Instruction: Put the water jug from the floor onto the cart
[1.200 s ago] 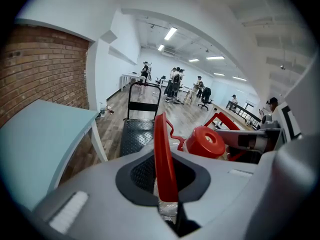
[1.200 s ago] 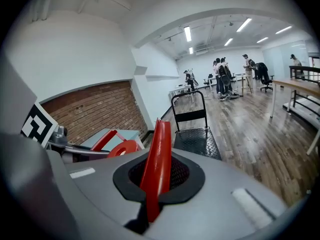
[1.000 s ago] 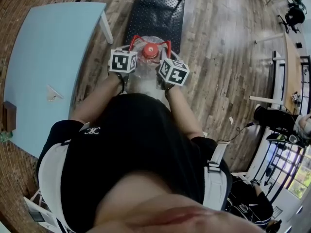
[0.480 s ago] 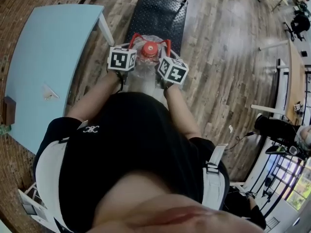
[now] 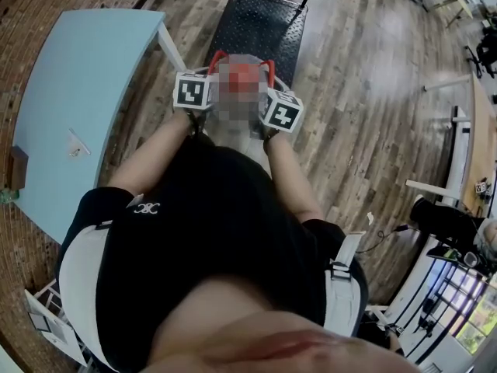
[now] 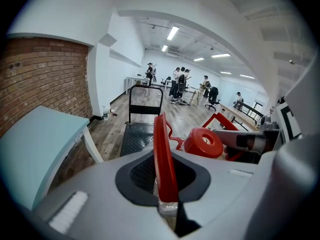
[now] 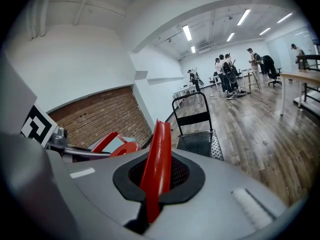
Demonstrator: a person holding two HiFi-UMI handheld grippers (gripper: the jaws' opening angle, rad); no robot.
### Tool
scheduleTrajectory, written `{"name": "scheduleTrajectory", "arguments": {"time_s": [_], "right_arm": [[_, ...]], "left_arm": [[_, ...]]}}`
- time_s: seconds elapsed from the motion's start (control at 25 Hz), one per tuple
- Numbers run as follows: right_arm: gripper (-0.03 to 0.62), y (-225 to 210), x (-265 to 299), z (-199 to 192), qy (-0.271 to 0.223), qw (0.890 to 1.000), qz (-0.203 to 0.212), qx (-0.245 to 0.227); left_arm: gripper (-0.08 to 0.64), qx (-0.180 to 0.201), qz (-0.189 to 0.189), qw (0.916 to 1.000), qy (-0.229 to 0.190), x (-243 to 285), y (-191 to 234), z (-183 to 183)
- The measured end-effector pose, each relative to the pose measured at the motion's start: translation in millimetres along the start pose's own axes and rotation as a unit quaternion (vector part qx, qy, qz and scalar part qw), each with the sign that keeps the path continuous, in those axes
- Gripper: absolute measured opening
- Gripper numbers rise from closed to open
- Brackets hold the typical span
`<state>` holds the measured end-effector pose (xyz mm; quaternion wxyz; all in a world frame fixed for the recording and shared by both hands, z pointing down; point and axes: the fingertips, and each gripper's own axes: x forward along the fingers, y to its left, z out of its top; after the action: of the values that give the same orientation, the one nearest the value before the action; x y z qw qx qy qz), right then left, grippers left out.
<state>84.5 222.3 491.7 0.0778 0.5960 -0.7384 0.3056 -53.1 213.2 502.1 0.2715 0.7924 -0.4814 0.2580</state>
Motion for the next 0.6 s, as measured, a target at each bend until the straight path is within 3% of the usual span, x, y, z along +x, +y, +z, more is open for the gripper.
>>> {"name": "scheduleTrajectory", "arguments": {"time_s": [0.36, 0.6], "right_arm": [[0.017, -28, 23, 4, 0.017, 1.000, -0.018, 0.010], [0.017, -47, 55, 20, 0.022, 0.999, -0.034, 0.017]], "left_arm": [[0.026, -0.009, -0.013, 0.9994, 0.031, 40, -3, 2], [0.026, -0.008, -0.038, 0.9985, 0.037, 80, 0, 26]]}}
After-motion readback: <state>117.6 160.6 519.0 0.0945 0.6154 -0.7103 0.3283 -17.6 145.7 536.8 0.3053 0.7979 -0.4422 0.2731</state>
